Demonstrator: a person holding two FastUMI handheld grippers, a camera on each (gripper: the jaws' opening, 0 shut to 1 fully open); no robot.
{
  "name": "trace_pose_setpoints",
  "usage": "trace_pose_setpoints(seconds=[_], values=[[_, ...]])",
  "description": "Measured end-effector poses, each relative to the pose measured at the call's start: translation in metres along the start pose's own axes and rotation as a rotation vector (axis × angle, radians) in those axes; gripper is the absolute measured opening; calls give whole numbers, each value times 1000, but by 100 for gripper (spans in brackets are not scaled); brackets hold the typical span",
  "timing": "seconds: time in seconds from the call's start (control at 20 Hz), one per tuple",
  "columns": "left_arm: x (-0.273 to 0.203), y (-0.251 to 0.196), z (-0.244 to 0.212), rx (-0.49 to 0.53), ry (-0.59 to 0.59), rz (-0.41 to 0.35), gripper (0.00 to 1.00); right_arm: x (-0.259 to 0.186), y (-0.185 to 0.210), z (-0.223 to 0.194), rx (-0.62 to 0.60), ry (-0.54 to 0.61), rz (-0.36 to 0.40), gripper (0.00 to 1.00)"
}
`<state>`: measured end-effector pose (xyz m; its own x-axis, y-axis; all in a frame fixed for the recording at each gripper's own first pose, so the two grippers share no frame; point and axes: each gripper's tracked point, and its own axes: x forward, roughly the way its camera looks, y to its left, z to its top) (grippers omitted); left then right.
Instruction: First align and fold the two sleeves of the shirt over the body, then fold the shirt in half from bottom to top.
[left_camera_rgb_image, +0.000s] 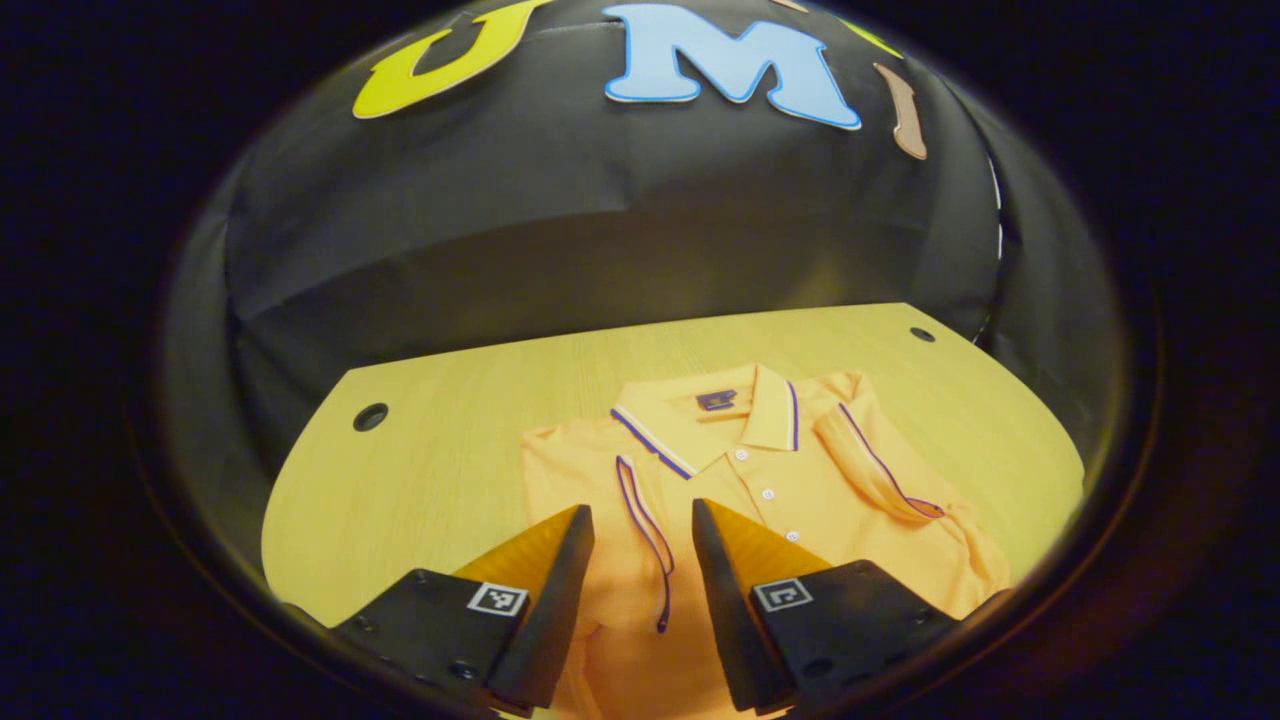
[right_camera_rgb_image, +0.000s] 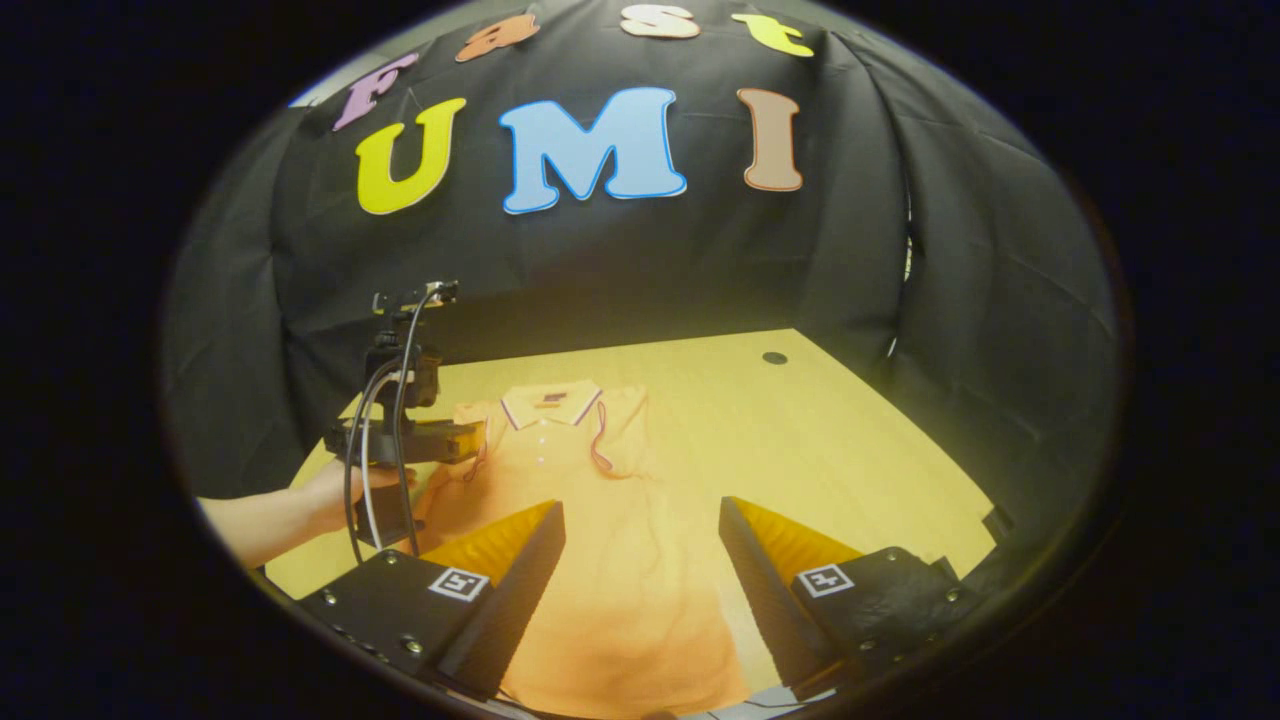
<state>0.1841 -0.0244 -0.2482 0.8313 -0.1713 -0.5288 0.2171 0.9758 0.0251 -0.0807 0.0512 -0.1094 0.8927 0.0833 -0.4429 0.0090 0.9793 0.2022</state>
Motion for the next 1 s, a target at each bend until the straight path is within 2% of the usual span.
trace_pose_setpoints(seconds=[0.1,0.15,0.3,0.4,0.45,1.0], values=[[-15,-2,-2,-8,-10,-3,76,-2,-2,-6,-16,2,5,96],[-23,-4,-4,-15,-13,-8,76,-4,-3,-8,-24,3,10,96],[-49,-11,-12,-34,-18,-19,87,-7,-6,-18,-41,9,29,96],[-69,-17,-19,-45,-25,-28,87,-8,-7,-24,-39,9,44,96],[-80,-18,-23,-49,-27,-29,92,-10,-7,-27,-35,11,56,96],[-182,-37,-97,-71,16,-10,94,-25,-33,-89,-45,100,107,96]])
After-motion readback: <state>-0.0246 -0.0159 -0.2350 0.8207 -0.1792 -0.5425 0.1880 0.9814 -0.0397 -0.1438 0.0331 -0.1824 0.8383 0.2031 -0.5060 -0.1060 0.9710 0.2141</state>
